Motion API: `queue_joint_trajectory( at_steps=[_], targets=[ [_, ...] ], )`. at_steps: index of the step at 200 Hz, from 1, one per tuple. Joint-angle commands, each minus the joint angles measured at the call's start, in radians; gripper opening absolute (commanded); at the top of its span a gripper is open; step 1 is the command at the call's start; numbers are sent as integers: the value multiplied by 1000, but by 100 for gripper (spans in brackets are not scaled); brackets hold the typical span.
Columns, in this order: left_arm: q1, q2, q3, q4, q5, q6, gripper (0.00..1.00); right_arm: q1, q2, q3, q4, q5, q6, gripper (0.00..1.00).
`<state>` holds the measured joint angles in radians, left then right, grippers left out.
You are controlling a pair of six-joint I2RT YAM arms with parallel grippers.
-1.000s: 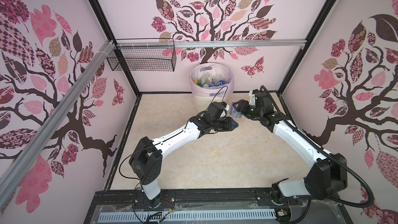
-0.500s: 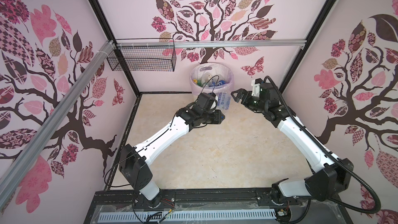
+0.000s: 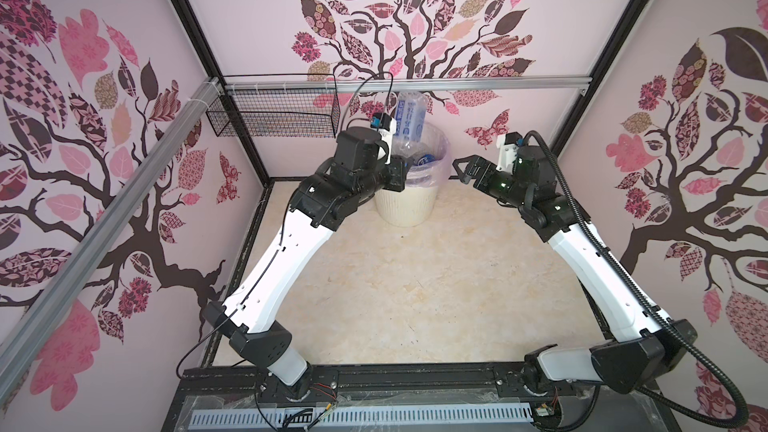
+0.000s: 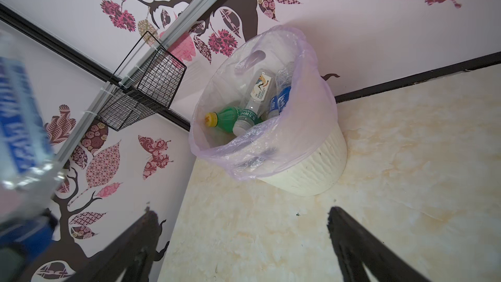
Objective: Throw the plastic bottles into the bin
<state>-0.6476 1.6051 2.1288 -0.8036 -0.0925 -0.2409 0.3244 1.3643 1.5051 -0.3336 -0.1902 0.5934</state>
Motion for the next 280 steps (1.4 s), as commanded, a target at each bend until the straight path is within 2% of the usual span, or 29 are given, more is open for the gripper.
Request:
queue_joint_trajectory(
  at_steps=[1,28,75,106,112,133,158,197,246,272,280],
  targets=[
    [3,24,86,73,-90,104,12,2,-7,10,-12,12,-24,100],
    [14,63,133,180,-118,133,11,2,-2,-2,-7,21,-35,99],
    [94,266,185,223,-3,41,13,-16,12,-30,11,6,-34,100],
    [113,400,317,66,48,14,45,-19,-1,-44,5,3,-48,100],
    [115,397,313,62,52,10,53,-19,-5,-49,5,3,-49,100],
    [113,335,233,110,66,3,70,-21,-5,-57,5,-15,-42,100],
    [109,270,196,119,60,2,97,-20,-14,-61,5,-29,-34,100],
    [88,195,164,92,56,0,97,-21,-31,-72,1,-45,-16,100],
    [93,81,14,84,20,38,97,-21,-51,-60,-59,12,-69,100],
    [168,-24,-143,118,21,18,97,-33,-83,-102,-56,89,-99,100],
    [203,-69,-237,154,21,7,97,-38,-100,-131,-42,123,-110,99]
  ],
)
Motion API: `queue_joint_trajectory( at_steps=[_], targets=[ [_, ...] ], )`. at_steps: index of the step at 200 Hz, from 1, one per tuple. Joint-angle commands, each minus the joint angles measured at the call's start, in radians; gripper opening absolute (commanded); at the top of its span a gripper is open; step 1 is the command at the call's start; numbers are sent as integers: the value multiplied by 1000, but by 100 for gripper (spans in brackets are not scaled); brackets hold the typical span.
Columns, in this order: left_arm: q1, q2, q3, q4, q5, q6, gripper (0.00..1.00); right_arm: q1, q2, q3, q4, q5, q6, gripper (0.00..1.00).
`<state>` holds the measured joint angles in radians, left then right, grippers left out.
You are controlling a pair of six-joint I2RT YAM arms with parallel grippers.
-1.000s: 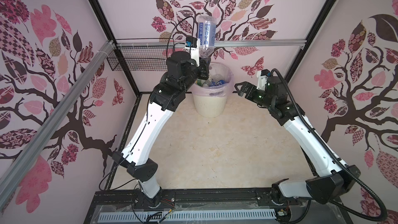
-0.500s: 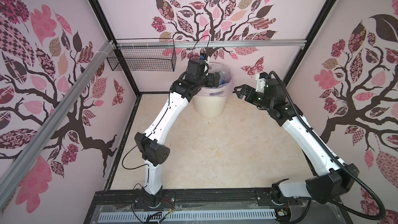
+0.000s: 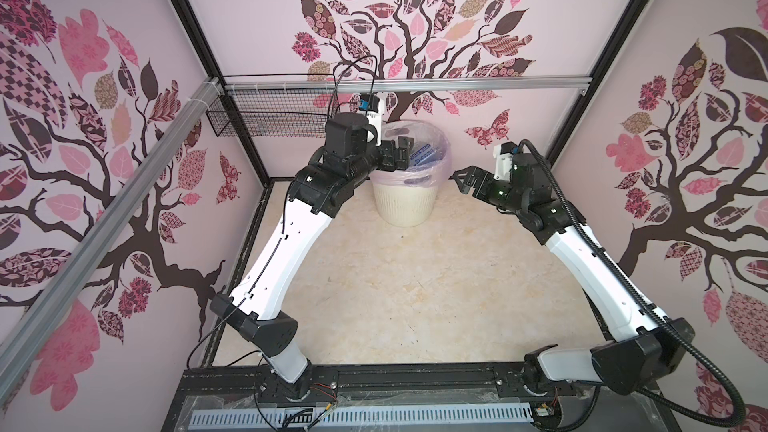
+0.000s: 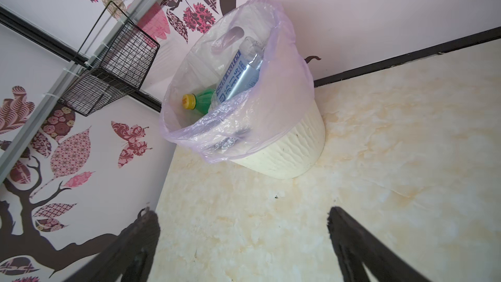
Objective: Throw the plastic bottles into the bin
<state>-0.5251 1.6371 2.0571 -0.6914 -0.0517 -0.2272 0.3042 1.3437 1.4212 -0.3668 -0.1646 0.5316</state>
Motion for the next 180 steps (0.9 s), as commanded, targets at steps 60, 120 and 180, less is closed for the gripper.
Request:
queue_joint_trajectory(
  at_steps=[60,120,180],
  targets=[
    [455,-340,-712,214,-79,-41,97,-60,-96,-246,49,329,-169,99],
    [550,-392,-1308,708,-387,34,97,-65,-214,-712,442,534,-178,100],
    [563,-130,-1449,1066,-337,31,97,-65,-155,-1054,974,707,-419,100]
  ],
)
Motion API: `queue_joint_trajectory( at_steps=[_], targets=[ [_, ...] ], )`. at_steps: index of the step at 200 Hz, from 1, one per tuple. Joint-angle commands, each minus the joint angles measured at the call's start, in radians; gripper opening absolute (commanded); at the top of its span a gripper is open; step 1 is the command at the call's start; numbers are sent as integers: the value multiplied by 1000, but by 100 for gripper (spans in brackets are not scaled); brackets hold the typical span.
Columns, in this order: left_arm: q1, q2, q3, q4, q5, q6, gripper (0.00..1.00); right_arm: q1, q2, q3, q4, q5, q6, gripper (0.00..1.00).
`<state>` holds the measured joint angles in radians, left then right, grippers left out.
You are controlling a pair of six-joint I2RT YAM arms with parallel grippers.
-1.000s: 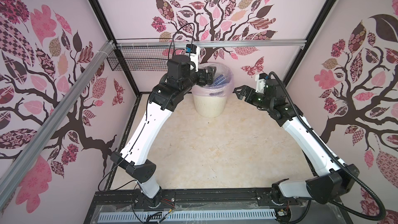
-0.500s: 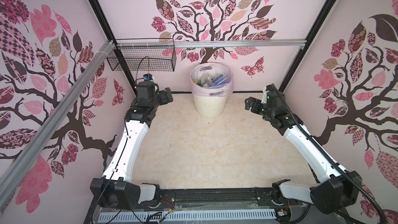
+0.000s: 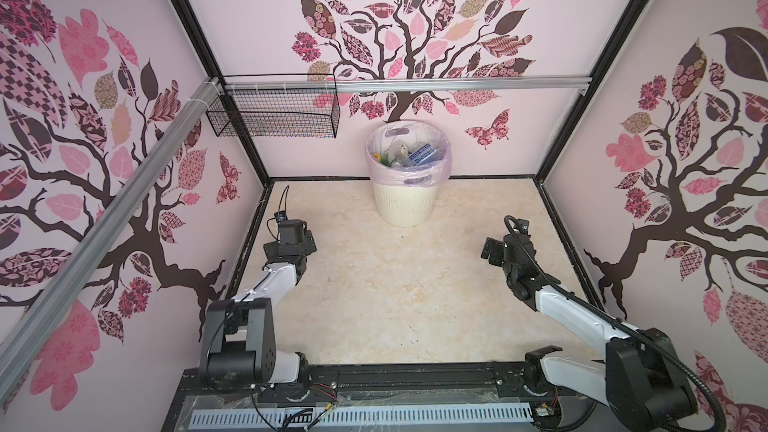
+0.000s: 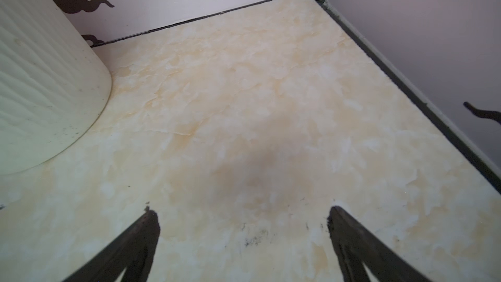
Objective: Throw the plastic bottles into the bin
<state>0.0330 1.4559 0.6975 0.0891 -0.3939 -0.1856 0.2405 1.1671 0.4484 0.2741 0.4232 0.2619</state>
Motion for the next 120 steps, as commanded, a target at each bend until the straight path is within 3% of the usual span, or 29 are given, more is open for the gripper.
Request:
queue_joint_trajectory(
  at_steps=[1,19,32,44,65,80,98,120],
  targets=[
    [4,52,-93,297,8,-10,97,-1,25,-85,343,121,-154,100],
    [5,50,-125,369,47,17,97,-1,84,-138,475,163,-204,100],
    [2,52,-208,558,56,40,97,-1,135,-161,553,166,-213,99],
    [-28,39,-239,582,76,75,97,-1,181,-166,621,169,-229,99],
    [-63,134,-364,939,113,154,97,1,215,-149,672,134,-265,99],
    [-60,91,-343,814,116,134,97,0,248,-167,779,133,-298,99],
    [-59,118,-330,841,98,130,97,-1,254,-205,868,94,-311,100],
    [-79,111,-338,843,66,139,97,0,364,-308,1206,45,-362,99]
  ],
)
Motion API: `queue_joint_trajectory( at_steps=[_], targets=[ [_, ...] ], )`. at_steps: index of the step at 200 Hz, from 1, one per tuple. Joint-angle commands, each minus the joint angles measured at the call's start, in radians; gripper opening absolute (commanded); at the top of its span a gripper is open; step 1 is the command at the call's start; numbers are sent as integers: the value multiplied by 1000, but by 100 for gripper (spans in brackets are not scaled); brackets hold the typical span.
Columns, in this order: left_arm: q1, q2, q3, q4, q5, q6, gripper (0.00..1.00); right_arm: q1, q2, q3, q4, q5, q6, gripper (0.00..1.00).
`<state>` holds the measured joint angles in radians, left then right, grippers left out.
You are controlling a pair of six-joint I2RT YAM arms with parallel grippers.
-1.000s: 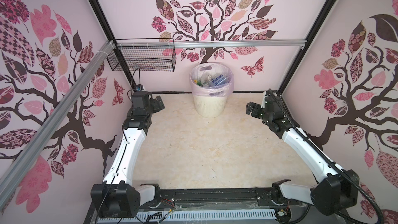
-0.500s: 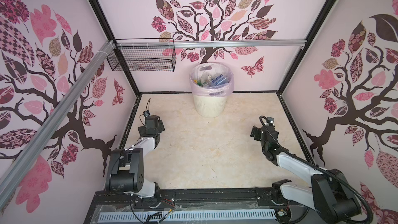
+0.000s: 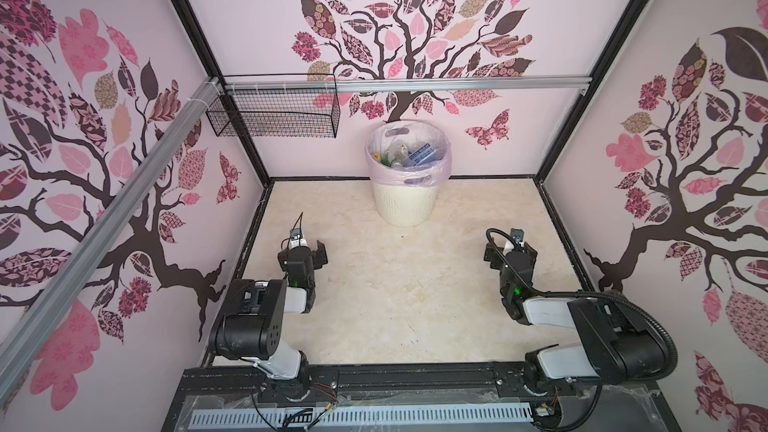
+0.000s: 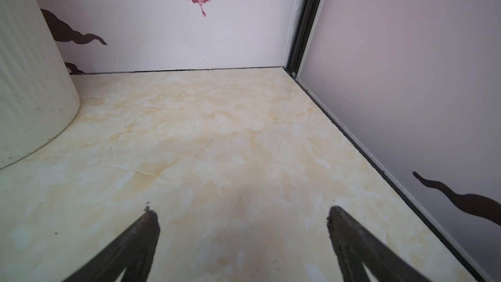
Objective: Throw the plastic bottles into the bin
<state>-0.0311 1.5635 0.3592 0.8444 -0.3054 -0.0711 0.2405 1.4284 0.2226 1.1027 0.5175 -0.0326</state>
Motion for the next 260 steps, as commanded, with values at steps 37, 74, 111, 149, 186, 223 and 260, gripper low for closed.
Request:
queue_joint_trajectory(
  at_steps=[37,74,111,149,186,223,260],
  targets=[
    [-13,-1,4,75,-18,25,97,-4,178,-169,619,-56,-58,99],
    [-10,-4,4,70,-12,24,97,-59,182,-69,408,-78,8,99],
    [-10,-4,4,70,-11,23,97,-95,139,11,177,-119,51,99],
    [-9,-3,3,71,-12,24,97,-96,142,10,186,-120,51,99],
    [-10,-4,4,71,-12,23,97,-96,143,10,187,-121,51,100],
    [-10,-4,4,70,-12,24,97,-96,142,10,187,-122,52,99],
    [-10,-4,4,68,-12,23,97,-102,148,28,157,-135,57,99]
  ],
)
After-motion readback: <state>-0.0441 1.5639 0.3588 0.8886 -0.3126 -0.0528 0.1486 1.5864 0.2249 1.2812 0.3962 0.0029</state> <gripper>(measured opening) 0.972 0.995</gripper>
